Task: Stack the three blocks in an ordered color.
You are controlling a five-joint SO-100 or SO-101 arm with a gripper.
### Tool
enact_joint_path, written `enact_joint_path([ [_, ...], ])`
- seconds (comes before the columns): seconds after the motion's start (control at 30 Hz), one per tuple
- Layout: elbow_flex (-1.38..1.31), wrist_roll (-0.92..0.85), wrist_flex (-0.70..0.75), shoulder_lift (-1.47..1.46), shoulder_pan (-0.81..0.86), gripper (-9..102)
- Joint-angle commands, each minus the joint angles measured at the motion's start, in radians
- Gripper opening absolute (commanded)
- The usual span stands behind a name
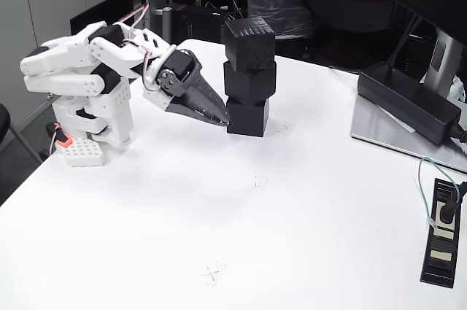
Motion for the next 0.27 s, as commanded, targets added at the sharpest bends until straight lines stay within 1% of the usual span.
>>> enact_joint_path([
  [0.0, -0.003, 0.006, 0.003, 0.003, -0.005, -1],
  [0.23, -0.003, 0.006, 0.003, 0.003, -0.005, -1],
])
